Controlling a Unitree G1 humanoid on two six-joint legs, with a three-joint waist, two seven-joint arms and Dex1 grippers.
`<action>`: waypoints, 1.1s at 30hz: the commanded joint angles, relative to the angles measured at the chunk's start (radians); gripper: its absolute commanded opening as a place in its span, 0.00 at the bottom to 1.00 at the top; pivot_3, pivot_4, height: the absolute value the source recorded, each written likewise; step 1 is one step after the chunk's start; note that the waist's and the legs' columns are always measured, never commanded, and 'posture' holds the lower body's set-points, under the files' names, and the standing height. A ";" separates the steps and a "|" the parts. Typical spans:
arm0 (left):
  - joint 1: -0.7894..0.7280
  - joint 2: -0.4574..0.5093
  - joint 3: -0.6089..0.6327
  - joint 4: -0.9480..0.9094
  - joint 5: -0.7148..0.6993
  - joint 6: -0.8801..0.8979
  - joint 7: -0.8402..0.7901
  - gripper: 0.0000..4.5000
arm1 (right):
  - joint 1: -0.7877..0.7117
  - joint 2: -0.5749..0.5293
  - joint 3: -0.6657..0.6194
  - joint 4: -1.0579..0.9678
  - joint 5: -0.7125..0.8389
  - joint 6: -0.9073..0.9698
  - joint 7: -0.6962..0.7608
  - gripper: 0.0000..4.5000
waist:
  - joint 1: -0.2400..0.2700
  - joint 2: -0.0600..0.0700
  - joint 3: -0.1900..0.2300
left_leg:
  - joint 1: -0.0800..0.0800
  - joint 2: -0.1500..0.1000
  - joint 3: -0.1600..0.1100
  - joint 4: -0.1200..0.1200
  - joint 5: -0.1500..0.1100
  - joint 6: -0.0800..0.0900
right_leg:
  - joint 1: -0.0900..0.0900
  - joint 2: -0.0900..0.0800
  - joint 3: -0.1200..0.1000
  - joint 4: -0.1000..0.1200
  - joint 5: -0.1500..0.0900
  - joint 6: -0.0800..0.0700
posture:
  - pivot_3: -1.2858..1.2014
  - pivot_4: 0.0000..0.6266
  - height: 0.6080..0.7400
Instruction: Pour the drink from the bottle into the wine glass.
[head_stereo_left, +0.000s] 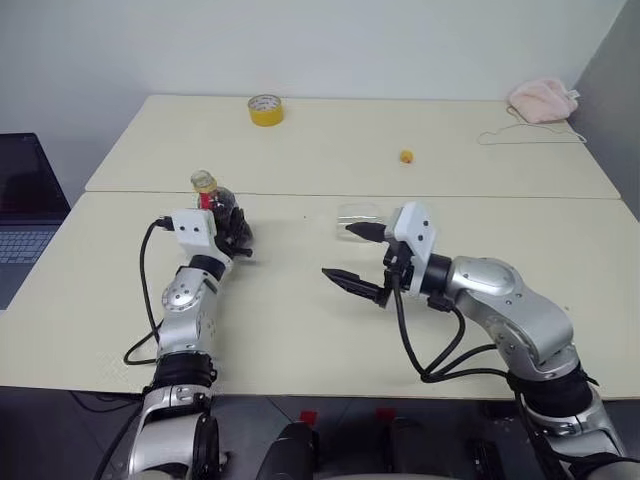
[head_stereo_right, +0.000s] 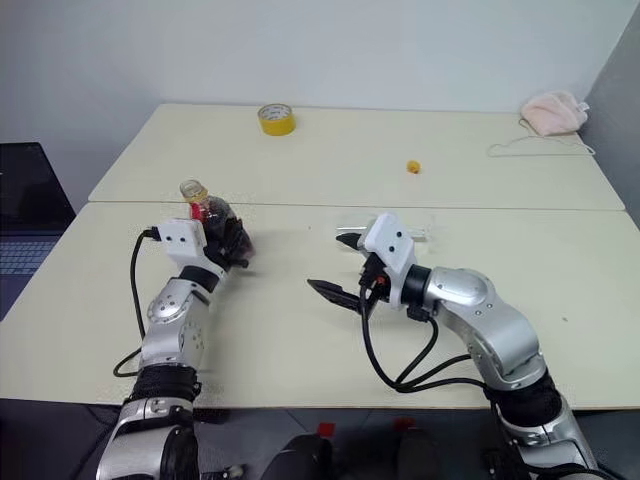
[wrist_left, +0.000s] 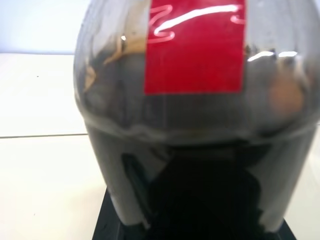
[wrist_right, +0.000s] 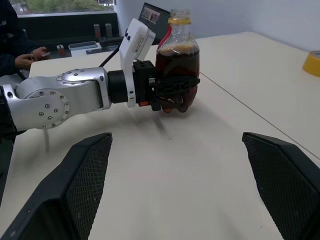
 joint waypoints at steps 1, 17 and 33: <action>-0.066 0.021 0.011 0.065 0.011 -0.080 0.006 0.22 | -0.026 0.007 0.006 -0.014 -0.012 -0.006 -0.007 0.99 | 0.000 0.000 0.000 | 0.000 0.000 0.000 0.000 0.000 0.000 | 0.000 0.000 0.000 0.000 0.000 0.000 | 0.52 0.24 1.00; -0.150 0.032 -0.001 0.295 0.023 -0.209 -0.010 0.65 | -0.033 0.015 0.008 -0.027 -0.018 0.019 -0.004 0.99 | -0.002 0.000 0.000 | 0.000 0.000 0.000 0.000 0.000 0.000 | 0.000 0.000 0.000 0.001 0.000 0.000 | 0.52 0.24 1.00; 0.082 0.014 -0.017 -0.072 0.010 -0.125 -0.008 1.00 | -0.005 -0.024 -0.025 -0.063 0.003 0.033 0.012 0.99 | -0.002 0.000 0.000 | 0.000 0.000 -0.001 0.000 0.000 0.000 | -0.001 0.000 0.000 0.001 0.000 0.000 | 0.52 0.24 1.00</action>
